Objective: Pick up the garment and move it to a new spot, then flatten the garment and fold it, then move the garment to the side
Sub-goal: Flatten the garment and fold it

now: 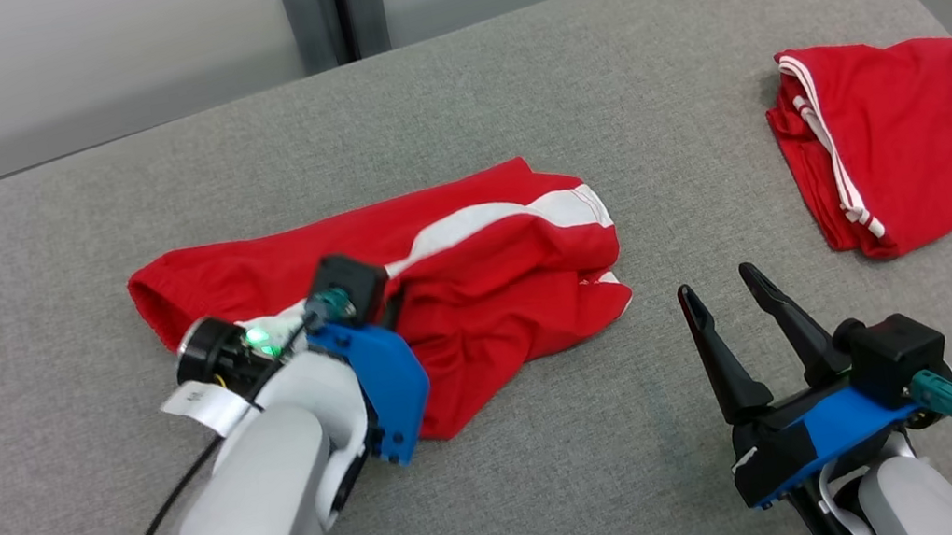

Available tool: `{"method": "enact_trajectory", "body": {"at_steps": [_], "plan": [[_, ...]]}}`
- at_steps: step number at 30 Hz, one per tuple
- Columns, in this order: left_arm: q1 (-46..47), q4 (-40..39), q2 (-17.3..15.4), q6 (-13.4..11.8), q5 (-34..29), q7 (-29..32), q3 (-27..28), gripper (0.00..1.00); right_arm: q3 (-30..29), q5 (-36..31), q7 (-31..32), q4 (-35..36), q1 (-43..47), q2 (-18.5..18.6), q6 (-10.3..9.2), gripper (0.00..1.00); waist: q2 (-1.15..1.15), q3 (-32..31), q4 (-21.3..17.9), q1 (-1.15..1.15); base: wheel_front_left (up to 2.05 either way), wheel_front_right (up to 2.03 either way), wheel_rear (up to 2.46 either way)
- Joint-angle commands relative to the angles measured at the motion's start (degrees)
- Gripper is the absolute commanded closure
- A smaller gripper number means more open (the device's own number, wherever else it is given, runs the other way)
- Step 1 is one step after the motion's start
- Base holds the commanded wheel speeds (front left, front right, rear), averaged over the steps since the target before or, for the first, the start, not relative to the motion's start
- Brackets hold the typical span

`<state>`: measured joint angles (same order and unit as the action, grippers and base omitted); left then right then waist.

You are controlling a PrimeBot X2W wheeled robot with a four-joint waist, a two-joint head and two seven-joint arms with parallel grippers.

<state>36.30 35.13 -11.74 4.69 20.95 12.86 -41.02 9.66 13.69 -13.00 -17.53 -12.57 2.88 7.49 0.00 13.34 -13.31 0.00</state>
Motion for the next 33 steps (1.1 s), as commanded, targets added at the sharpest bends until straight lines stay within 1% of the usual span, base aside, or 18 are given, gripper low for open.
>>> {"method": "enact_trajectory", "body": {"at_steps": [1, 5, 8, 10, 16, 19, 21, 24, 26, 27, 33], "plan": [[1.83, -0.07, 0.52, -0.99, 0.96, -1.51, 1.50, 1.00, 0.16, 0.45, -0.41, 0.04, -0.65, 0.02, 0.00, 0.00, 0.00, 0.46, -0.10, 0.00, 0.00, 0.00, 0.00], [4.53, 0.39, 1.10, -3.18, 2.83, -4.81, 5.11, 1.00, 0.55, 0.79, -0.72, 0.00, -1.51, 0.02, 0.00, 0.00, 0.00, 1.74, -0.70, 0.00, 0.00, 0.00, 0.00], [7.77, 1.59, 0.89, -5.07, 3.80, -7.40, 8.08, 1.00, 1.33, 1.11, -0.91, -0.12, -1.85, 0.02, 0.00, 0.00, 0.00, 2.83, -1.72, 0.00, 0.00, 0.00, 0.00], [10.36, 2.87, 0.12, -6.20, 3.84, -9.28, 9.80, 1.00, 2.29, 1.35, -1.09, -0.20, -2.69, 0.03, 0.00, 0.00, 0.00, 3.68, -2.81, 0.00, 0.00, 0.00, 0.00], [16.69, 8.54, -4.18, -9.85, 3.64, -14.74, 14.46, 1.00, 5.26, 2.67, -1.45, -0.99, -4.57, 0.04, 0.00, 0.00, 0.00, 5.93, -7.23, 0.00, 0.00, 0.00, 0.00], [18.27, 11.20, -5.60, -11.54, 3.59, -17.45, 16.01, 0.99, 5.68, 3.14, -1.79, -1.41, -4.90, 0.02, 0.00, 0.00, 0.00, 6.75, -8.36, 0.00, 0.00, 0.00, 0.00], [18.45, 13.05, -5.85, -12.51, 3.81, -18.89, 16.75, 0.00, 5.59, 3.31, -1.86, -1.68, -4.80, 0.01, 0.00, 0.00, 0.00, 7.10, -8.57, 0.00, 0.00, 0.00, 0.00], [17.90, 15.16, -5.27, -12.34, 4.20, -21.05, 17.08, 0.00, 4.85, 3.08, -1.91, -1.99, -4.52, 0.04, 0.00, 0.00, 0.00, 7.31, -7.97, 0.00, 0.00, 0.00, 0.00], [17.15, 16.43, -4.54, -11.77, 4.82, -21.96, 17.04, 0.00, 4.20, 2.51, -1.98, -2.16, -4.53, 0.00, 0.00, 0.00, 0.00, 7.25, -6.91, 0.00, 0.00, 0.00, 0.00], [16.47, 17.41, -3.91, -11.22, 4.98, -22.65, 16.66, 0.00, 3.72, 1.99, -2.02, -2.00, -4.74, 0.01, 0.00, 0.00, 0.00, 6.94, -5.52, 0.00, 0.00, 0.00, 0.00], [13.00, 19.56, -1.76, -8.60, 6.82, -20.93, 15.67, 0.00, 2.82, 0.91, -1.96, -2.02, -4.40, 0.04, 0.00, 0.00, 0.00, 5.13, -0.94, 0.00, 0.00, 0.00, 0.00]]}}
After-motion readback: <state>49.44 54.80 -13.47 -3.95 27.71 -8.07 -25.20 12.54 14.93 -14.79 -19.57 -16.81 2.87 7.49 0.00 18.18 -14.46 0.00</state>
